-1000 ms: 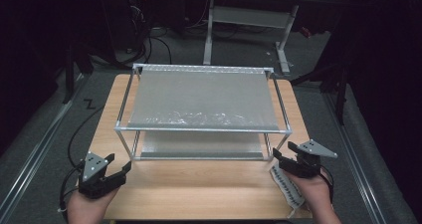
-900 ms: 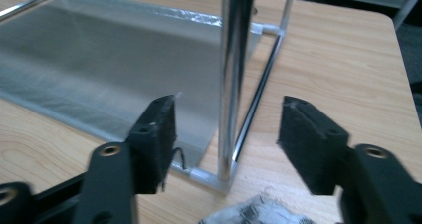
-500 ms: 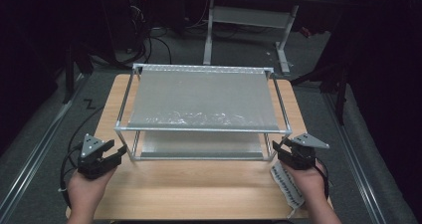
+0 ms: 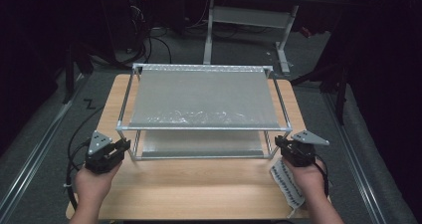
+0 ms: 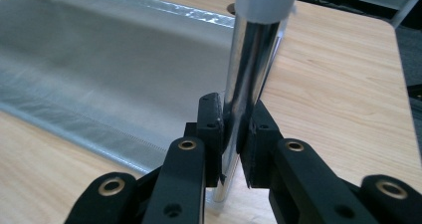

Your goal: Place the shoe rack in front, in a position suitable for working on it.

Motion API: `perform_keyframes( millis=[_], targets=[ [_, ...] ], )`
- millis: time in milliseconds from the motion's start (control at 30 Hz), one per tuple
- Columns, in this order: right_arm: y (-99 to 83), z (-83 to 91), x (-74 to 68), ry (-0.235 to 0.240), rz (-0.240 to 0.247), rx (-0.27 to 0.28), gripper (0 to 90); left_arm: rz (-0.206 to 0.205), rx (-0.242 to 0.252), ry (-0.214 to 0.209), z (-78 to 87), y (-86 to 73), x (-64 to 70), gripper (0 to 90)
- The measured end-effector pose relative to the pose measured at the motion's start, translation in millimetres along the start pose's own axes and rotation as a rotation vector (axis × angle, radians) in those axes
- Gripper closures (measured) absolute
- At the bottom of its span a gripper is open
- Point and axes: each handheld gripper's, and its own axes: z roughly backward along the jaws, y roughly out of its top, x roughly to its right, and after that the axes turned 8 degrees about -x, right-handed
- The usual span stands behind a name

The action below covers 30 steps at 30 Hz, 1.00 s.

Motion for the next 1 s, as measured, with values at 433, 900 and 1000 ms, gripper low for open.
perform_keyframes(
  millis=[433,900,1000],
  targets=[
    [10.9,-13.6,50.6,-0.091,-0.083,-0.020,80.0,-0.140,0.036,-0.125,16.8,-18.1,64.7,80.0],
    [-8.0,7.1,96.2,-0.140,-0.188,-0.017,48.5,-0.234,0.050,-0.199,5.9,-9.0,115.9,74.1],
    [-17.0,15.7,88.9,-0.147,-0.172,-0.019,44.2,-0.218,0.044,-0.190,8.0,-9.9,113.9,65.7]
  ],
)
